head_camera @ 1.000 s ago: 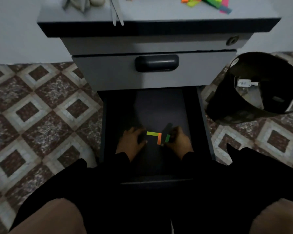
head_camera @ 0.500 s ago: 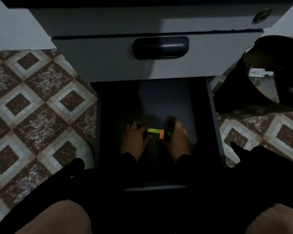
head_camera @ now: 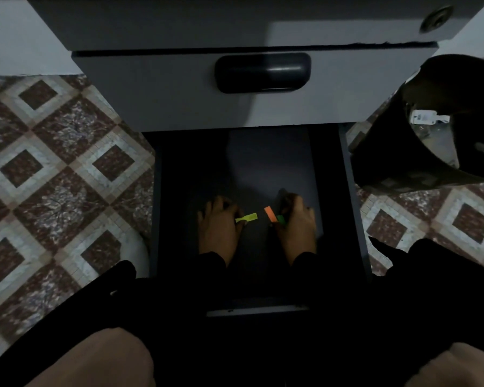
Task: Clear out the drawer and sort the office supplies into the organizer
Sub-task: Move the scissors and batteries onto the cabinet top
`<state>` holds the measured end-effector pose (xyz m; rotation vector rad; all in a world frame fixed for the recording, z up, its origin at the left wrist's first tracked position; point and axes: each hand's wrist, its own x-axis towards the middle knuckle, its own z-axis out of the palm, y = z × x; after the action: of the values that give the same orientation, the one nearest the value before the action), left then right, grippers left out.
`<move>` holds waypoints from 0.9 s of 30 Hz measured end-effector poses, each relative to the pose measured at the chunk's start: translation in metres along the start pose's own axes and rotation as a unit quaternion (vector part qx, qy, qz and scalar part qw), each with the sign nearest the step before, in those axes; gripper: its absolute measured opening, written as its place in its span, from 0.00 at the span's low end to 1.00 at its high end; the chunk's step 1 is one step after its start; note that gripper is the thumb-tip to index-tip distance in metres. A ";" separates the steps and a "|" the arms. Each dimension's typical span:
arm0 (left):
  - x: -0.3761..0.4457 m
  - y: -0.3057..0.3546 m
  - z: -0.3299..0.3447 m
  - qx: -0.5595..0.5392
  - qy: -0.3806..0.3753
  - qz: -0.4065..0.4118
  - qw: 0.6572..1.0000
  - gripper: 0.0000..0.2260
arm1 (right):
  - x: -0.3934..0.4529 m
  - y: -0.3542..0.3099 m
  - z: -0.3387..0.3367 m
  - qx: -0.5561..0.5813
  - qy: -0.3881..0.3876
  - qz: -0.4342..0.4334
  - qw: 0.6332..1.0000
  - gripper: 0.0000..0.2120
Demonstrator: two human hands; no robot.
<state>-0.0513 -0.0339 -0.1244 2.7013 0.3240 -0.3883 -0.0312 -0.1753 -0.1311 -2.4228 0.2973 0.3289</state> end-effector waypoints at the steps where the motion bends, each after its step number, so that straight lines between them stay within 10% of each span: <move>1: 0.000 0.000 0.000 0.001 -0.003 -0.003 1.000 0.09 | 0.000 0.000 -0.001 -0.018 -0.001 0.006 1.000 0.27; 27: 0.005 -0.006 -0.001 -0.193 -0.021 -0.080 0.978 0.04 | 0.005 -0.008 0.010 -0.064 -0.036 0.012 0.997 0.15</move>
<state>-0.0478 -0.0269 -0.1271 2.2916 0.5462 -0.3831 -0.0259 -0.1630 -0.1355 -2.5271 0.2815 0.4583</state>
